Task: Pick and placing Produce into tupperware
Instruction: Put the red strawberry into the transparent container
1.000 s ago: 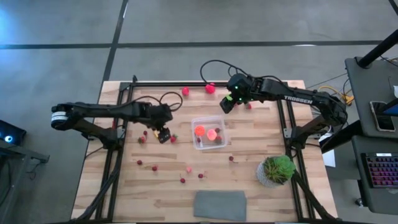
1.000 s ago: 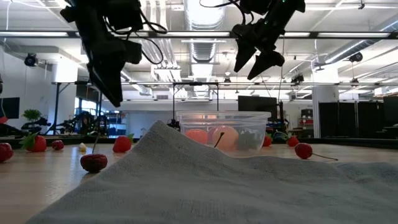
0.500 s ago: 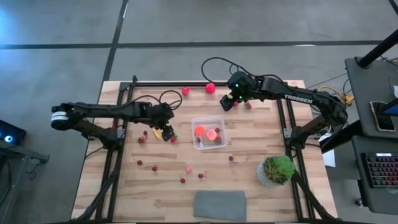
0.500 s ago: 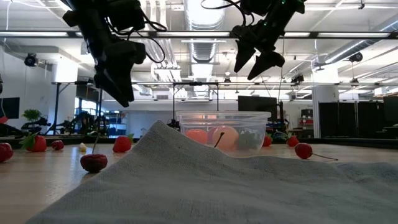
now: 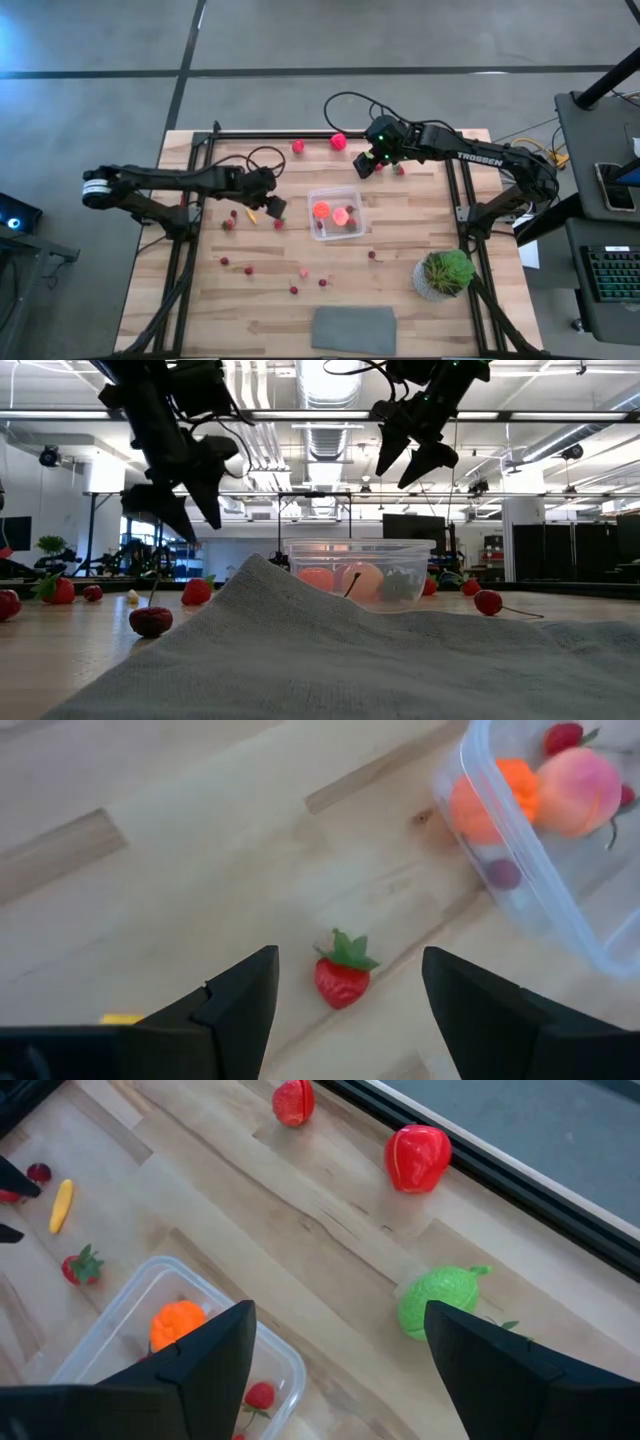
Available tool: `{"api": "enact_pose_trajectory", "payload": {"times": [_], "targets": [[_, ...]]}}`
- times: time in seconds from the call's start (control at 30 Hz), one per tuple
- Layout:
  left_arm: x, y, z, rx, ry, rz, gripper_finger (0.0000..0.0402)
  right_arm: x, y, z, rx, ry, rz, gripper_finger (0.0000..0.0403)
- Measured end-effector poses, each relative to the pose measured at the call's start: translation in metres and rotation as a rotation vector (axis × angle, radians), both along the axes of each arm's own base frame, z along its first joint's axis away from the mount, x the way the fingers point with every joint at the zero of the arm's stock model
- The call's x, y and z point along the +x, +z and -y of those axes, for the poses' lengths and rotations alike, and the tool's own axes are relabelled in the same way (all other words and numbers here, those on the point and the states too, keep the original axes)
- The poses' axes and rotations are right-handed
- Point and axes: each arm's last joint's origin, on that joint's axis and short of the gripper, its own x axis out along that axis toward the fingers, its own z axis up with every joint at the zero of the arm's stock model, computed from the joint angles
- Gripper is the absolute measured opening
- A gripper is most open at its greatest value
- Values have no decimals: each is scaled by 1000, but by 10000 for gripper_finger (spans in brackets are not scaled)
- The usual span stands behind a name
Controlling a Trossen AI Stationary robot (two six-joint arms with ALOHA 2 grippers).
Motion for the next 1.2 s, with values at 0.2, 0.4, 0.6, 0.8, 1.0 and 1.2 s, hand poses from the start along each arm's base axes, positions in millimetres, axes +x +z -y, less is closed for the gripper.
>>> {"api": "enact_pose_trajectory", "payload": {"times": [0.2, 0.4, 0.6, 0.8, 1.0, 1.2], "targets": [[5, -11, 4, -8, -65, 9, 233, 0, 0, 0, 0, 0, 0, 279], [21, -15, 6, 85, -223, 56, 233, 0, 0, 0, 1, 1, -2, 274], [29, -21, 8, 176, -370, 52, 233, 0, -1, -1, 17, 12, -4, 276], [28, -27, 9, 154, -405, 7, 233, -1, -1, -2, 21, 15, -12, 270], [28, -29, 17, 224, -653, -17, 233, -3, -3, -2, 22, 27, -42, 272], [25, -43, 17, 275, -839, -147, 233, -3, -3, -3, 6, 52, -54, 266]]}}
